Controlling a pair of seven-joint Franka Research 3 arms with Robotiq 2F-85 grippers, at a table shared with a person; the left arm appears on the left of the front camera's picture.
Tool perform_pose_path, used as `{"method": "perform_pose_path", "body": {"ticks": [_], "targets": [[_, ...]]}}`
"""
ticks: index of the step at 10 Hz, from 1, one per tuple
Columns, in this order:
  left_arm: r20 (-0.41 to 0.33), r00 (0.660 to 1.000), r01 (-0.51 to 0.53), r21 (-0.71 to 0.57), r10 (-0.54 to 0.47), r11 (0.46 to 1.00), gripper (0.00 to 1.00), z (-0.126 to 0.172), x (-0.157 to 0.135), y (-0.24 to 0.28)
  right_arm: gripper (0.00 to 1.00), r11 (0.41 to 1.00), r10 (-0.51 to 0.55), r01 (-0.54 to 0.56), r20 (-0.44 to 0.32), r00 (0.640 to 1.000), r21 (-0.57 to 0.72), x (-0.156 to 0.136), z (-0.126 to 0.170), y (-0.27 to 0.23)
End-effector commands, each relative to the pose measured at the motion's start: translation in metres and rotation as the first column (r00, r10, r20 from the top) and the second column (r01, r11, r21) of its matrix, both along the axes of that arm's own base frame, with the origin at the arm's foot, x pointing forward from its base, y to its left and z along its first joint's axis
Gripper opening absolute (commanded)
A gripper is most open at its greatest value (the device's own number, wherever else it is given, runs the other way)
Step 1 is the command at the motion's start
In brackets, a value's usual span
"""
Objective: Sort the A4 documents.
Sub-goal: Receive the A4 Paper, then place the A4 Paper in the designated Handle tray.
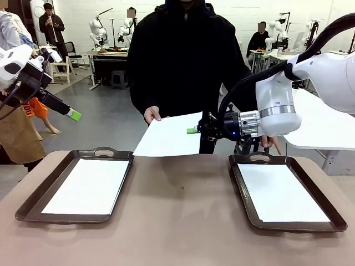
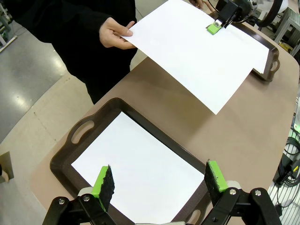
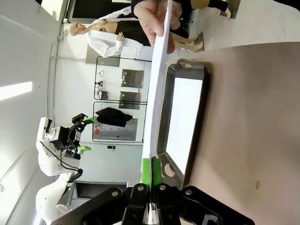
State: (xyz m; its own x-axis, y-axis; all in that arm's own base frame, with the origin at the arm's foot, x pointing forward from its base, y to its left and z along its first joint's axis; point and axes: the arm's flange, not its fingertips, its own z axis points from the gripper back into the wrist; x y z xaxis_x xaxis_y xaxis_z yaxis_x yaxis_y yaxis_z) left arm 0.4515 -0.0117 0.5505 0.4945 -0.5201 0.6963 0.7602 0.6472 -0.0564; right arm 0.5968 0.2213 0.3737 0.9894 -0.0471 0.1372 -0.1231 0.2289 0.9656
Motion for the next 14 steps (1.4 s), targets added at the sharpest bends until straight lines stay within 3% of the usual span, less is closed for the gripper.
{"method": "perform_pose_path", "body": {"ticks": [1,2,14], "targets": [[0.004,1.000,0.004,0.000,-0.004,1.000,1.00,0.000,0.000,0.000,0.00,0.996,0.090,-0.090,-0.009,0.996,-0.002,0.011,0.013,-0.001],[0.004,1.000,0.004,0.000,-0.004,1.000,1.00,0.000,0.000,0.000,0.00,1.000,0.000,0.000,0.000,1.000,0.000,0.000,0.000,0.000],[0.004,1.000,0.004,0.000,-0.004,1.000,1.00,0.000,0.000,0.000,0.00,1.000,0.000,0.000,0.000,1.000,0.000,0.000,0.000,0.000]]}}
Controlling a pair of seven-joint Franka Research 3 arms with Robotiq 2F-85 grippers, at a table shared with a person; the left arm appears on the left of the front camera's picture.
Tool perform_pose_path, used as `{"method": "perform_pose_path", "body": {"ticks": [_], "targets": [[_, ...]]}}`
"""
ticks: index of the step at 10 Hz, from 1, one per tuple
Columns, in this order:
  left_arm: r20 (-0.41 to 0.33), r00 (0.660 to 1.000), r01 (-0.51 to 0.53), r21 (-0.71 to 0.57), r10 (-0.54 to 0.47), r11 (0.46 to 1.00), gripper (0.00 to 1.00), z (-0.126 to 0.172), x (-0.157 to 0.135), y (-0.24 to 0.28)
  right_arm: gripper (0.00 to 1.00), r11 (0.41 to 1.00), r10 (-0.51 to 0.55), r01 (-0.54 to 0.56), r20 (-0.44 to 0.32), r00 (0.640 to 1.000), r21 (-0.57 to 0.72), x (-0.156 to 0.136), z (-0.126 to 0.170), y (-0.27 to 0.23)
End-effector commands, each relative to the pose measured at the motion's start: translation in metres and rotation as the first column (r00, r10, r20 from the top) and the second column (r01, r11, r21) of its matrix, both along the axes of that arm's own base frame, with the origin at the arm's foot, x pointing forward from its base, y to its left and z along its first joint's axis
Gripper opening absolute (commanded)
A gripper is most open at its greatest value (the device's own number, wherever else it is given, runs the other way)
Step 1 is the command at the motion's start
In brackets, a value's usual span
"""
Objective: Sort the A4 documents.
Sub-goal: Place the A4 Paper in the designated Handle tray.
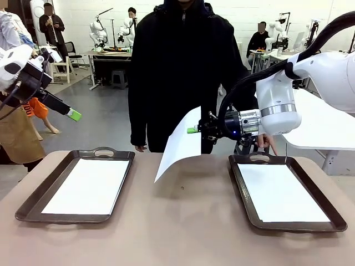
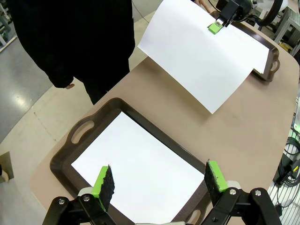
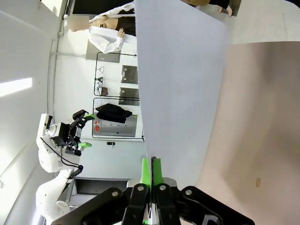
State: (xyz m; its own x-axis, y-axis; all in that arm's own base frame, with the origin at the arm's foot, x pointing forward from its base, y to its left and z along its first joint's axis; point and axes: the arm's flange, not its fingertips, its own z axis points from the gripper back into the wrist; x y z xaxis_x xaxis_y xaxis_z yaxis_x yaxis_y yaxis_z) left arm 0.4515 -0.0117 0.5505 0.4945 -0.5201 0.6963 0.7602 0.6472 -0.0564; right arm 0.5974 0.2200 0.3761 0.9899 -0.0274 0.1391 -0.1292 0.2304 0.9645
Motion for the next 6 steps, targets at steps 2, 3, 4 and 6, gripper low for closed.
{"method": "perform_pose_path", "body": {"ticks": [2,3,4,6], "targets": [[0.004,1.000,0.004,0.000,-0.004,1.000,1.00,0.0004,-0.0004,0.0004,0.00,1.000,-0.019,0.019,-0.002,1.000,0.004,-0.0006,-0.0024,0.0013],[0.004,1.000,0.004,0.000,-0.004,1.000,1.00,0.0004,-0.0004,0.0004,0.00,1.000,-0.019,0.019,-0.002,1.000,0.004,-0.0006,-0.0024,0.0013],[0.004,1.000,0.004,0.000,-0.004,1.000,1.00,0.0004,-0.0004,0.0004,0.00,1.000,-0.019,0.019,-0.002,1.000,0.004,-0.0006,-0.0024,0.0013],[0.004,1.000,0.004,0.000,-0.004,1.000,1.00,0.0004,-0.0004,0.0004,0.00,1.000,-0.019,0.019,-0.002,1.000,0.004,-0.0006,-0.0024,0.0013]]}}
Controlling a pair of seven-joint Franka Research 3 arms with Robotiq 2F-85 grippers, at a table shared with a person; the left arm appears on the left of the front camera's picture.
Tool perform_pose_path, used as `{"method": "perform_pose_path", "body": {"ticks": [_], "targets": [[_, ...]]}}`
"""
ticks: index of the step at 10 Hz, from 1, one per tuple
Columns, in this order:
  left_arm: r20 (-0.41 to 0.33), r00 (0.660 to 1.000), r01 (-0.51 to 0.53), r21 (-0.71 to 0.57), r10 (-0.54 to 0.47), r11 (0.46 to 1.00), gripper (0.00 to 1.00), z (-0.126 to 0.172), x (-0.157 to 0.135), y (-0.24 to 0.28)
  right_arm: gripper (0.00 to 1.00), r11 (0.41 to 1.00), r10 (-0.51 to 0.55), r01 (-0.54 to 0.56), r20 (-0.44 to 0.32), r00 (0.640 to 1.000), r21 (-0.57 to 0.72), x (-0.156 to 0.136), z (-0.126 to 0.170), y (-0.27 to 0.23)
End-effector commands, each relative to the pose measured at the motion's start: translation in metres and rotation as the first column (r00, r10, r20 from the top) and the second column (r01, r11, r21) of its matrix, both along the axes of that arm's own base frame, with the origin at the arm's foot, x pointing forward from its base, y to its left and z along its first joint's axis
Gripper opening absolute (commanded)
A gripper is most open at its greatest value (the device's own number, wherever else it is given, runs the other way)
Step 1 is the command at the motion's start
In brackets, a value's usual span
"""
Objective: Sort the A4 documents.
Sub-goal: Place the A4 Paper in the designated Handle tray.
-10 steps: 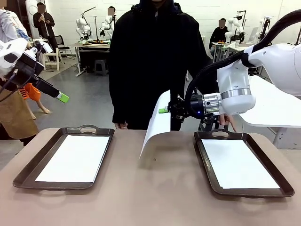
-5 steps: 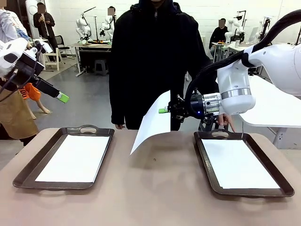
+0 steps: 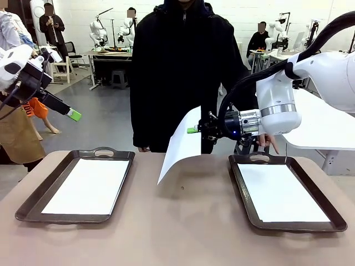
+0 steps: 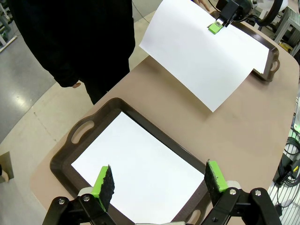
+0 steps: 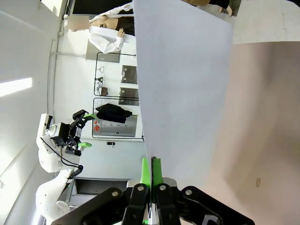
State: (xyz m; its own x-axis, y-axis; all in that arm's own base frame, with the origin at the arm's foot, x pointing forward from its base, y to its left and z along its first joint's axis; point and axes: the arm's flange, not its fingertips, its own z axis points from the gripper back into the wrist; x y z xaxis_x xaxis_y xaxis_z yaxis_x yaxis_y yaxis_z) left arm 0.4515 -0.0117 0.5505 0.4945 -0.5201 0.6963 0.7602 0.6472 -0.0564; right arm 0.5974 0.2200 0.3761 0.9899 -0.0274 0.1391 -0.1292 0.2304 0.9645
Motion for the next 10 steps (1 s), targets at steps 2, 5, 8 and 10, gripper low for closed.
{"method": "perform_pose_path", "body": {"ticks": [2,5,8,10], "targets": [[0.004,1.000,0.004,0.000,-0.004,1.000,1.00,0.000,0.000,0.000,0.01,1.000,0.000,0.000,0.000,1.000,0.000,0.000,0.000,0.000],[0.004,1.000,0.004,0.000,-0.004,1.000,1.00,0.000,0.000,0.000,0.01,0.987,0.133,-0.120,0.118,0.984,-0.109,-0.044,0.047,-0.086],[0.004,1.000,0.004,0.000,-0.004,1.000,1.00,0.000,0.000,0.000,0.01,0.975,0.137,-0.114,0.112,0.984,-0.192,-0.069,0.058,-0.151],[0.004,1.000,0.004,0.000,-0.004,1.000,1.00,0.000,0.000,0.000,0.01,0.969,0.136,-0.123,0.047,0.990,-0.213,-0.074,0.045,-0.181]]}}
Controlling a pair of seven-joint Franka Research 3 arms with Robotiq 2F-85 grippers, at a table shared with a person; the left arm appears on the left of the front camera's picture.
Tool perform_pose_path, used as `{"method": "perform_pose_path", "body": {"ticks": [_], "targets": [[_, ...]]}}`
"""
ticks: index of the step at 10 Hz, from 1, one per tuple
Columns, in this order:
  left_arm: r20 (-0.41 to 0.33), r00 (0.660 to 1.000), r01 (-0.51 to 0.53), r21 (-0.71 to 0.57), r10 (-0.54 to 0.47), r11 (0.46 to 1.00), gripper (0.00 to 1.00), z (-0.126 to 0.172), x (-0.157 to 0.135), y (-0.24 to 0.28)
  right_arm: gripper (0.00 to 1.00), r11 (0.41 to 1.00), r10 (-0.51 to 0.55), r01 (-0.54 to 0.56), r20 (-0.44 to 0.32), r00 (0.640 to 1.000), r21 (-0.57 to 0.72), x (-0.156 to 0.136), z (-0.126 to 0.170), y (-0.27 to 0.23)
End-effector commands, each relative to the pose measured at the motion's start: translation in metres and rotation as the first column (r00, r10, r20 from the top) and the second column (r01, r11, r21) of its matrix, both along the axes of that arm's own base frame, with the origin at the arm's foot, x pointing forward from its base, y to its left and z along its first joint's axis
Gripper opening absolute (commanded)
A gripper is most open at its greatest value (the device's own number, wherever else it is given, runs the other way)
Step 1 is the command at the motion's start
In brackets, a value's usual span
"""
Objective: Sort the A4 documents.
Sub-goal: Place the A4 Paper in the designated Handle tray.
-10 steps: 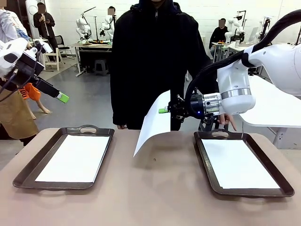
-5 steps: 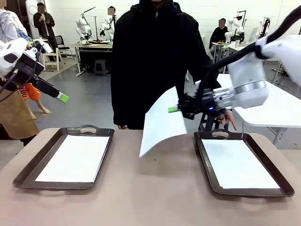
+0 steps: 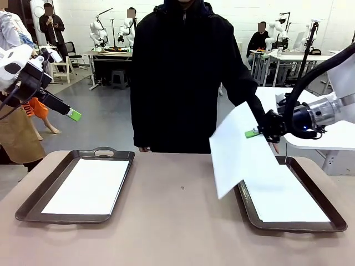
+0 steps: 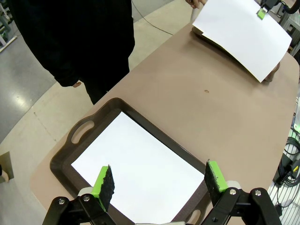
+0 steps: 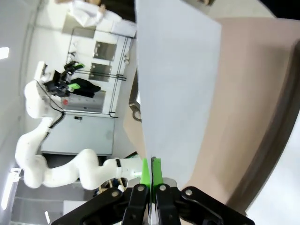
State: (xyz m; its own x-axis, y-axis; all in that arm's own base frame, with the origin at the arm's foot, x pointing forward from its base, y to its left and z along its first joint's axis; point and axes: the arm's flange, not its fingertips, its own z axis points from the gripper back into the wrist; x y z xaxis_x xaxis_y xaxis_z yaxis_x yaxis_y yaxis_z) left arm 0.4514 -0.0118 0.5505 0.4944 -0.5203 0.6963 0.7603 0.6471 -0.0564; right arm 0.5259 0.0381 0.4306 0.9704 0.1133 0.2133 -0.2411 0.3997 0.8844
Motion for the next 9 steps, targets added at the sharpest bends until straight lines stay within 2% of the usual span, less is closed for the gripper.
{"method": "perform_pose_path", "body": {"ticks": [1,5,7,9], "targets": [[0.004,1.000,0.004,0.000,-0.004,1.000,1.00,0.000,0.000,0.001,0.01,1.000,0.002,-0.003,-0.066,0.998,-0.011,-0.004,-0.015,-0.015],[0.004,1.000,0.004,0.000,-0.004,1.000,1.00,0.000,0.000,0.001,0.01,0.997,0.015,-0.024,-0.125,0.992,-0.068,-0.011,-0.022,-0.062],[0.004,1.000,0.004,0.000,-0.004,1.000,1.00,0.000,0.000,0.001,0.01,0.982,0.092,-0.117,-0.162,0.983,-0.151,-0.013,-0.034,-0.084],[0.004,1.000,0.004,0.000,-0.004,1.000,1.00,0.000,0.000,0.001,0.01,0.976,0.120,-0.143,-0.142,0.983,-0.163,-0.004,-0.049,-0.099]]}}
